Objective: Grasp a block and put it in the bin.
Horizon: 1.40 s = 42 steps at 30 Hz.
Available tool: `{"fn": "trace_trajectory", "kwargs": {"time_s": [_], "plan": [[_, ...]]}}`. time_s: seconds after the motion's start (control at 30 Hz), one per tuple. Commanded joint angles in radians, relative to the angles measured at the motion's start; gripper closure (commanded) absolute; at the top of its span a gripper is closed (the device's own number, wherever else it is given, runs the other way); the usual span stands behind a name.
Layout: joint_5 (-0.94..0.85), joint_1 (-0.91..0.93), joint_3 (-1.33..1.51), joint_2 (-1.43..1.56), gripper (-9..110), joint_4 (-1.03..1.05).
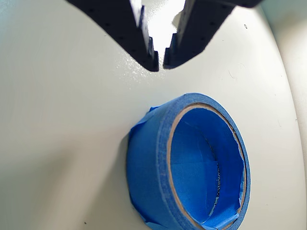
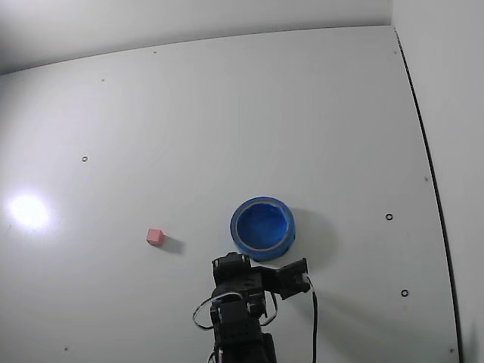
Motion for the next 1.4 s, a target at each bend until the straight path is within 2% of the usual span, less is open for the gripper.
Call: {"fn": "trace_trajectory", "kwargs": {"time_s": [0.0, 0.73, 1.13, 1.37], "plan": [[-0.009, -0.008, -0.020, 0.017, 101, -0.005], [-0.028, -0.008, -0.026, 0.003, 101, -0.003], [-0.431, -0.009, -0.037, 0.003, 101, -0.003], [-0.821, -0.064, -0.117, -0.009, 101, 0.018]]}}
